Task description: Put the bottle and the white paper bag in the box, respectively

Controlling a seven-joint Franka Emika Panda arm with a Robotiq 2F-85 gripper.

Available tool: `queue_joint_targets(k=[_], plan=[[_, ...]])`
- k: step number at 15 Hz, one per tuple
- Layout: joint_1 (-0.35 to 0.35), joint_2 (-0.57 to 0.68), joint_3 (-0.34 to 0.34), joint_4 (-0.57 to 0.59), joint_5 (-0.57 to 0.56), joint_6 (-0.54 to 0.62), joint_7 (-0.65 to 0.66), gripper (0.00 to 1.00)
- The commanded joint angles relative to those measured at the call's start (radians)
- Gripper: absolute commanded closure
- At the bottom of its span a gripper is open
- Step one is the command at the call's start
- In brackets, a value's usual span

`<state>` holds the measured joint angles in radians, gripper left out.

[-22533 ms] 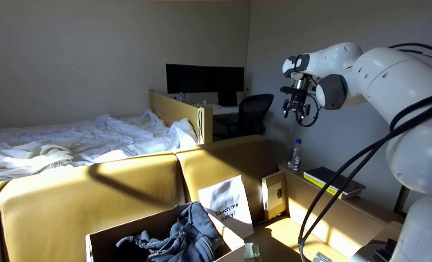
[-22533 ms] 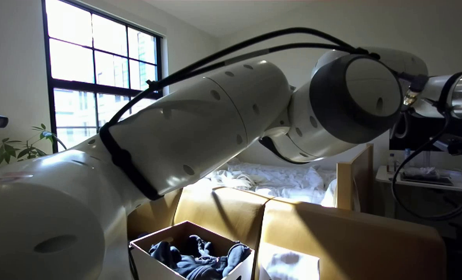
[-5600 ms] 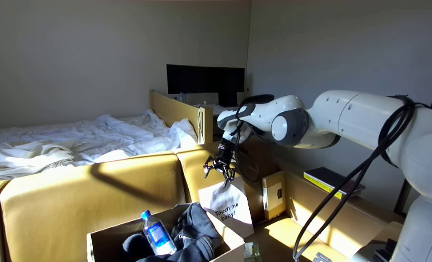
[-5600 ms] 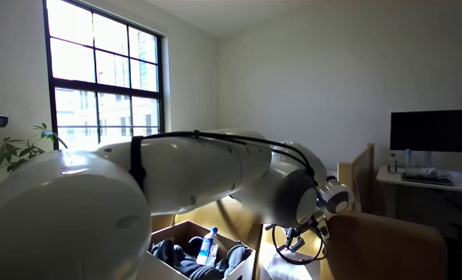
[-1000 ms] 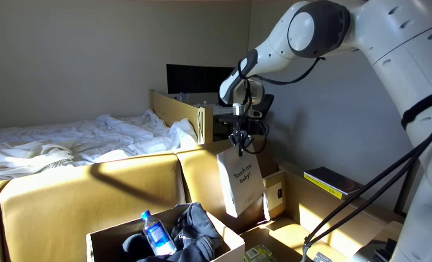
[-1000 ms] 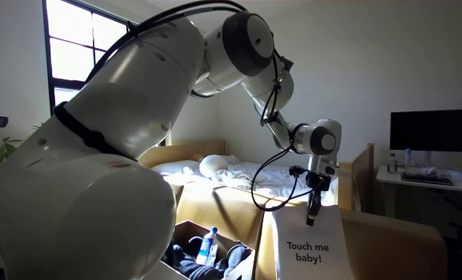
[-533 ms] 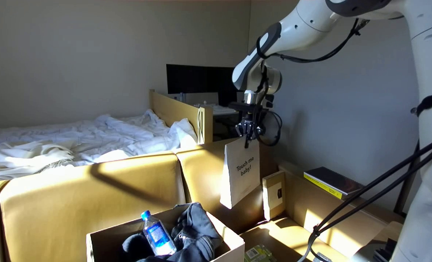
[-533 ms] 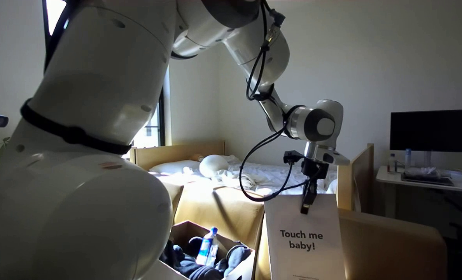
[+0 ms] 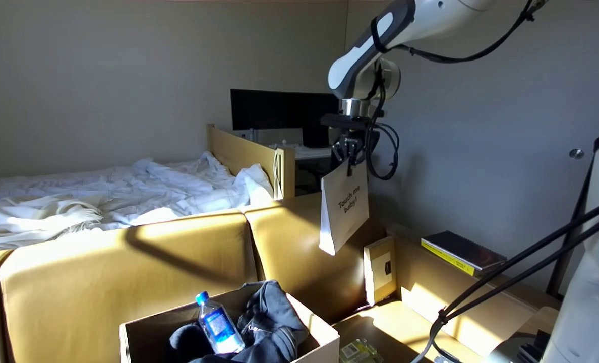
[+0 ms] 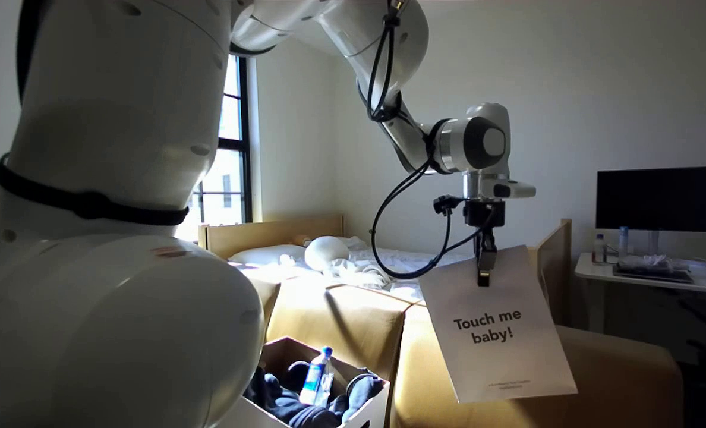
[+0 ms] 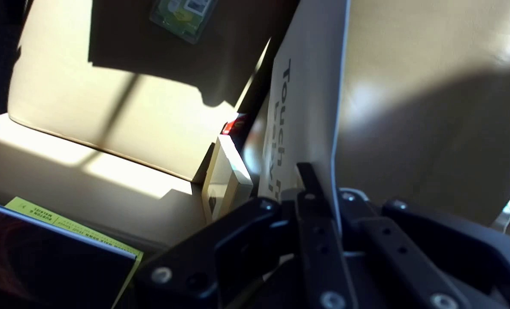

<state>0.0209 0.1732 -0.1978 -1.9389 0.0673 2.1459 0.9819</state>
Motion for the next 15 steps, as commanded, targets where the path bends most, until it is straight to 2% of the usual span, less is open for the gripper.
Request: queue_joint_targets(k=[1,2,4,7,12,15], plan=[[0.008,-0.184,0.038,-0.031,-0.156,-0.001,0.146,1.0],[0.008,-0.216,0.063,-0.018,-0.173,-0.02,0.149,1.0],[0.022,-0.258,0.13,0.005,-0.121,-0.04,0.113,1.0],[0.055,-0.239,0.212,0.013,0.027,-0.011,0.036,1.0],[0.09,-0.082,0.273,0.007,0.331,0.007,-0.108,1.0],[0.096,0.043,0.303,0.033,0.449,-0.069,-0.19,1.0]])
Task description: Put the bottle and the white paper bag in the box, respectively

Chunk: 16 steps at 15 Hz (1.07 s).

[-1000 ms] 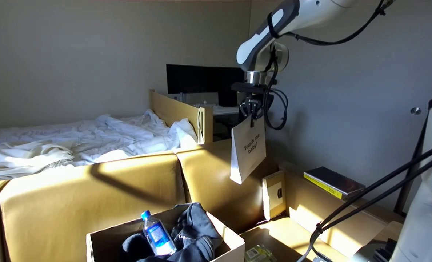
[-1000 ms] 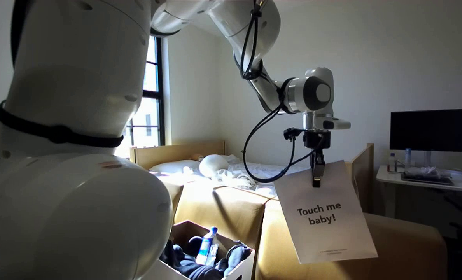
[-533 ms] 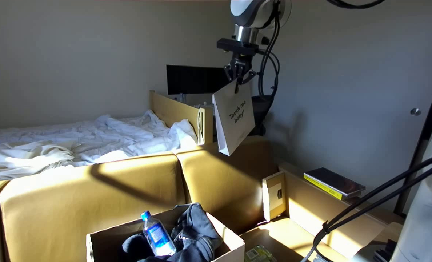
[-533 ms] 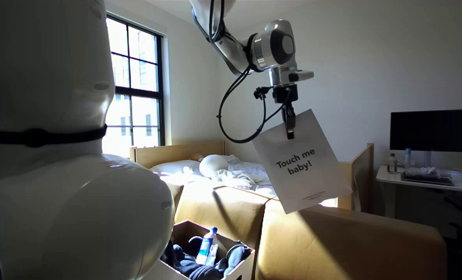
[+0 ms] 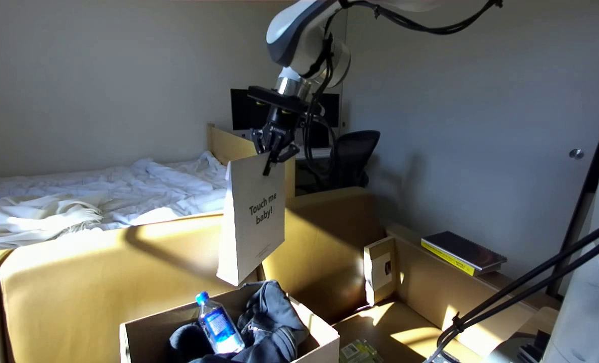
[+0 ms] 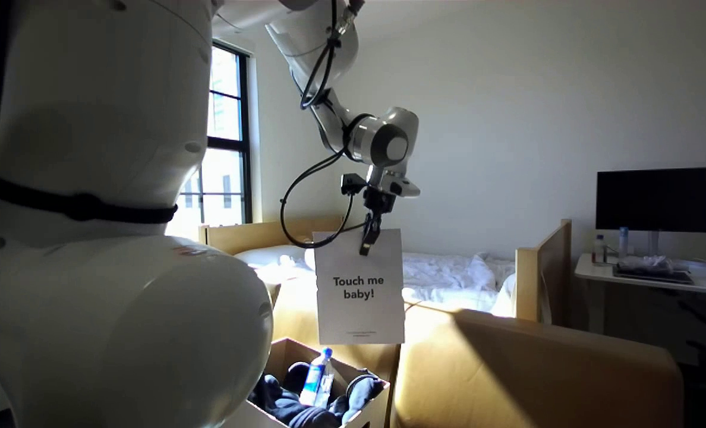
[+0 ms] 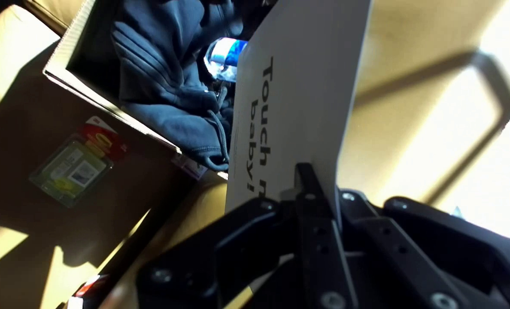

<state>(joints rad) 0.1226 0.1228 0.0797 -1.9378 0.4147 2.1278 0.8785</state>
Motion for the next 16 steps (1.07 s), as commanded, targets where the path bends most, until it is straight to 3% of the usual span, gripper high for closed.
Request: queue_joint_targets(k=[1,7,10,16], plan=[[-0.007,0.126,0.032,0.046,0.119,-0.09,-0.106,1.0],[0.004,0.281,0.05,0.18,0.112,-0.446,-0.064,1.0],[0.004,0.361,0.04,0.271,0.129,-0.57,-0.05,1.0],[0.021,0.481,0.004,0.376,0.145,-0.454,-0.001,1.0]])
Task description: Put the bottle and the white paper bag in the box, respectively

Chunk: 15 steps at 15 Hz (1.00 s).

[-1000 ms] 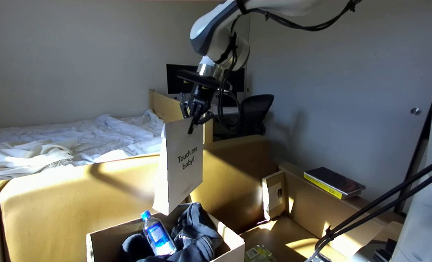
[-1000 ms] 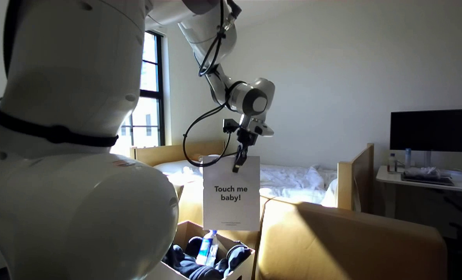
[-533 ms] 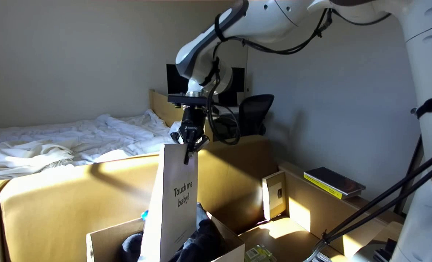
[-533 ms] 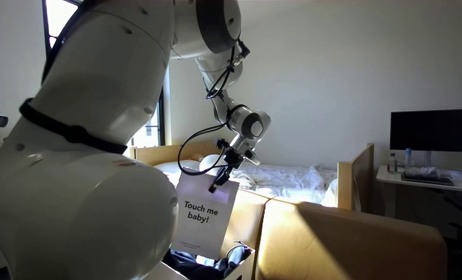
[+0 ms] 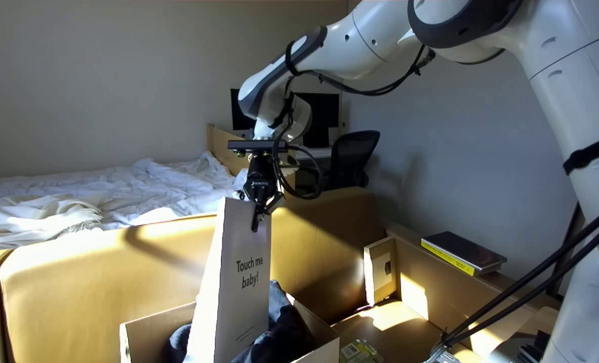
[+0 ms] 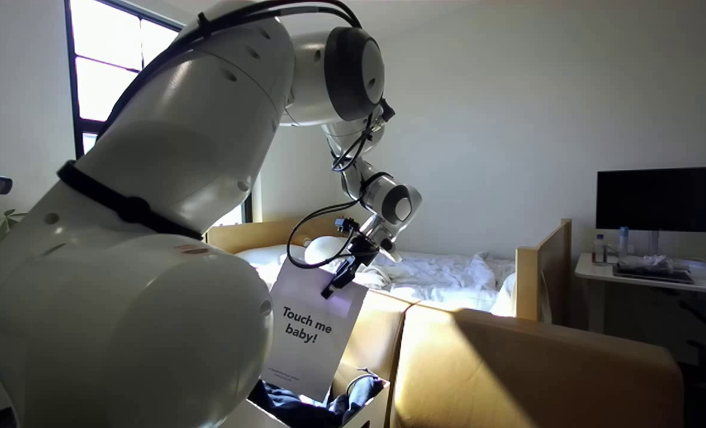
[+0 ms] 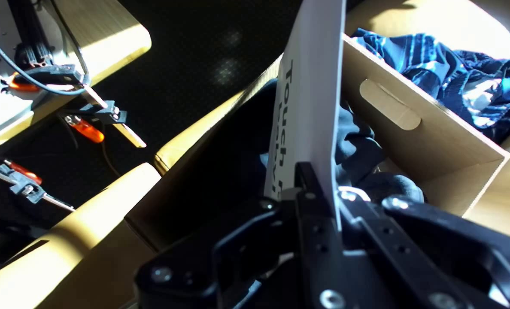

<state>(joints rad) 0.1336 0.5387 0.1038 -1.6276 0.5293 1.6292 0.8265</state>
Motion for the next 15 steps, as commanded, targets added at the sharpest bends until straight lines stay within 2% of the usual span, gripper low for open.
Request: queue_joint_targets(k=[1,4,7,12,13,15], plan=[[0.007,0.093,-0.021,0.092,0.03,0.045,0.067,1.0],[0.025,0.163,-0.037,0.133,-0.006,0.114,0.132,1.0],[0.042,0.2,-0.044,0.143,-0.017,0.242,0.147,1.0],[0.077,0.228,-0.044,0.16,-0.078,0.277,0.183,1.0],[0.082,0.224,-0.045,0.158,-0.084,0.285,0.185,0.73],[0.091,0.214,-0.045,0.153,-0.109,0.316,0.184,0.67]])
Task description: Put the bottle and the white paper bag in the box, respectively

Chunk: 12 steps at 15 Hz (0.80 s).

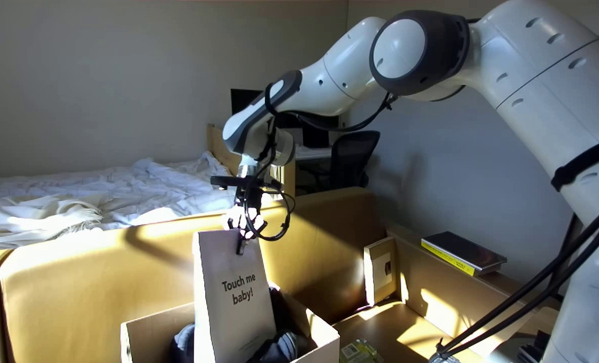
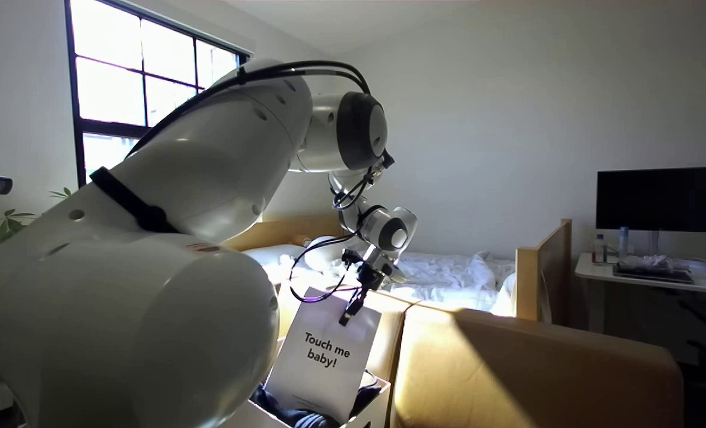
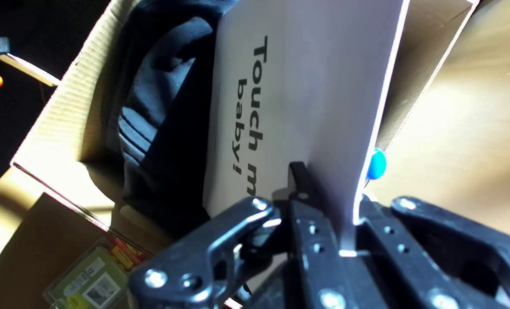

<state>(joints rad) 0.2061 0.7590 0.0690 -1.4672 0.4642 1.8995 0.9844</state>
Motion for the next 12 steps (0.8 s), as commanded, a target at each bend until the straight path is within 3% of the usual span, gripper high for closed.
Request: queue_joint_targets(k=[1,7,10,12], plan=[[0.021,-0.018,-0.013,-0.016,-0.058,0.06,0.023,0.59],[0.019,-0.131,-0.043,-0.088,-0.171,0.134,-0.006,0.22],[-0.01,-0.258,-0.058,-0.18,-0.166,0.281,-0.018,0.01],[-0.041,-0.341,-0.064,-0.232,-0.147,0.37,-0.026,0.0]])
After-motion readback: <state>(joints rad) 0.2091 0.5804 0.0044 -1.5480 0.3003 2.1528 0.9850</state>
